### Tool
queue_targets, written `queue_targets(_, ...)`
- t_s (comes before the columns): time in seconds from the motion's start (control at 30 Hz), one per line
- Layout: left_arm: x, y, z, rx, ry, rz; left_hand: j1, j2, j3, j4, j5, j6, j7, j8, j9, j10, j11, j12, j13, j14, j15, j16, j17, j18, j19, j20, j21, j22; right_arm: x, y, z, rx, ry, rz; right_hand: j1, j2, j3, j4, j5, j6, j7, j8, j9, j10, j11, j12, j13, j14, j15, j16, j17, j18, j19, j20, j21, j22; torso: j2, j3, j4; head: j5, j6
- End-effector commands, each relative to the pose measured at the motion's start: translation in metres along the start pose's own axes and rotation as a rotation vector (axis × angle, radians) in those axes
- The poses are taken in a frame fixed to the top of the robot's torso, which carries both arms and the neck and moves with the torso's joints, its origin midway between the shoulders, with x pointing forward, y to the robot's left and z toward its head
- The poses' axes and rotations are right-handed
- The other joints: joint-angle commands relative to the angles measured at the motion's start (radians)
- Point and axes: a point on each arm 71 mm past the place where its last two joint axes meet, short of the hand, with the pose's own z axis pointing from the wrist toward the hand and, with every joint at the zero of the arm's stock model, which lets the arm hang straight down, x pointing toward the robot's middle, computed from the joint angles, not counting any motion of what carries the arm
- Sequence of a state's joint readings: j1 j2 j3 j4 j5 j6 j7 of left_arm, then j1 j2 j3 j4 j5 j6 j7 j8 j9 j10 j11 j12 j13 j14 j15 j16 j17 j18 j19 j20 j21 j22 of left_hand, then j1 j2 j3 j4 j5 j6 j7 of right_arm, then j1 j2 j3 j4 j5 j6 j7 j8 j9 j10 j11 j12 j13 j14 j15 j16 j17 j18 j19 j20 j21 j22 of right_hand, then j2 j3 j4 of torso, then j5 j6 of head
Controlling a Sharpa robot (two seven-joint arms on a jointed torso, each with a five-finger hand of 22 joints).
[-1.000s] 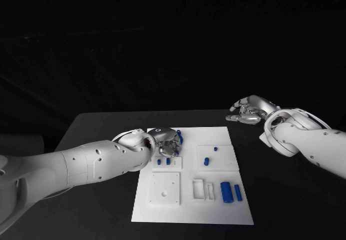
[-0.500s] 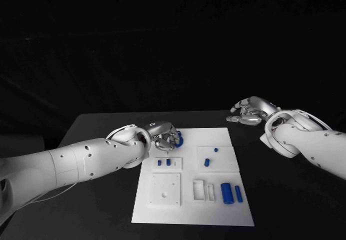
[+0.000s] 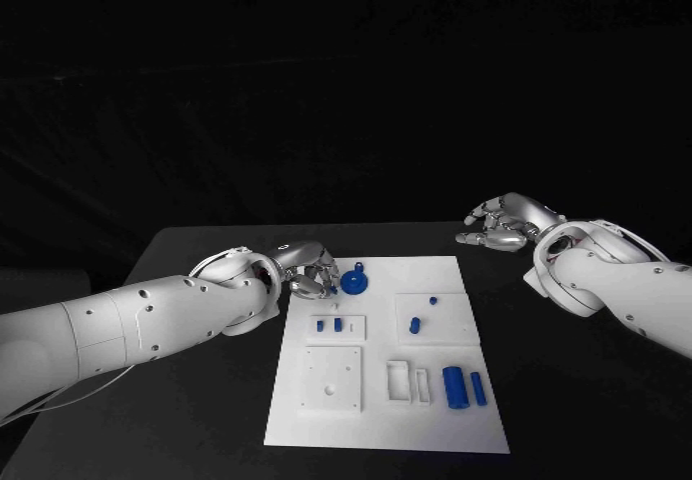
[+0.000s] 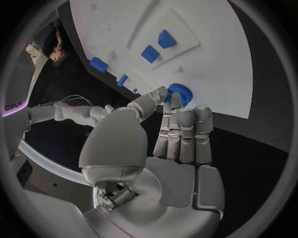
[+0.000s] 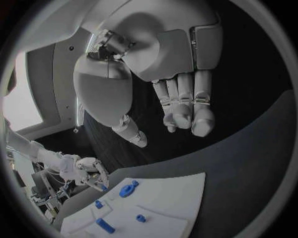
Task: Assemble the parts on the task board
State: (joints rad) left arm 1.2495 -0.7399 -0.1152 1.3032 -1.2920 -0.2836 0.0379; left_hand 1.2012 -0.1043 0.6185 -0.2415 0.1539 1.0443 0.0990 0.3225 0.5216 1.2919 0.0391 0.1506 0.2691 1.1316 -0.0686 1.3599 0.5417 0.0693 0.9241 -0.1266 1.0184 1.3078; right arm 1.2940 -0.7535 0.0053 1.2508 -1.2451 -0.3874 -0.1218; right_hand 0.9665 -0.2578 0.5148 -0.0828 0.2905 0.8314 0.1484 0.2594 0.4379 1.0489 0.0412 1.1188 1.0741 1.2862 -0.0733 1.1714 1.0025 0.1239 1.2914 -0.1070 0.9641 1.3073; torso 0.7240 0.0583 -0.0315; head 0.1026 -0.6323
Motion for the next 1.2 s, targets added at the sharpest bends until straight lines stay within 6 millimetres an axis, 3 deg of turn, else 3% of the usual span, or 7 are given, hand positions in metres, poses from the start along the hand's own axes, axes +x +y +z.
queue_targets(0.03,0.005,0.001,-0.002,-0.001,0.031,-0.023,-0.002,0.006,0.002,-0.004,0.002,0.008,-0.001,0.002,0.002,0.009,0.001,-0.003,0.002,0.008,-0.003,0.0,-0.001,0.035,0.004,-0.037,0.002,0.009,0.001,0.002,0.0,-0.012,0.009,-0.004,0.0,0.008,0.0,0.003,0.004,0.0,0.005,0.005,-0.001,-0.005,-0.003,0.005,-0.001,0.009,0.001,-0.004,0.001,0.138,-0.001,-0.007,-0.004,0.012,0.001,-0.0008,-0.0002,0.003,-0.001)
queue_targets(0.93,0.024,0.013,-0.005,-0.032,0.037,-0.04,-0.003,0.006,0.003,-0.005,0.001,0.008,-0.001,0.001,0.001,0.011,0.001,-0.006,0.002,0.008,-0.003,0.0,-0.002,0.034,0.004,-0.038,0.001,0.009,0.0,0.001,-0.001,-0.013,0.007,-0.004,0.0,0.008,0.0,0.003,0.004,0.0,0.005,0.005,-0.002,-0.005,-0.003,0.005,-0.002,0.009,0.001,-0.005,0.001,0.138,-0.001,-0.007,-0.004,0.012,0.002,0.002,-0.0028,0.002,-0.005)
queue_targets(1.2,0.025,0.013,-0.005,-0.036,0.031,-0.045,-0.004,0.008,0.003,-0.004,-0.003,0.008,-0.001,0.0,0.0,0.012,0.001,-0.007,0.003,0.009,-0.003,0.0,-0.002,0.033,0.004,-0.038,0.001,0.009,0.0,0.001,-0.002,-0.015,0.003,-0.004,0.0,0.009,0.0,0.003,0.005,-0.001,0.005,0.005,-0.002,-0.006,-0.003,0.005,-0.002,0.009,0.001,-0.005,0.001,0.138,-0.001,-0.007,-0.004,0.012,0.002,0.0011,-0.0022,0.001,-0.007)
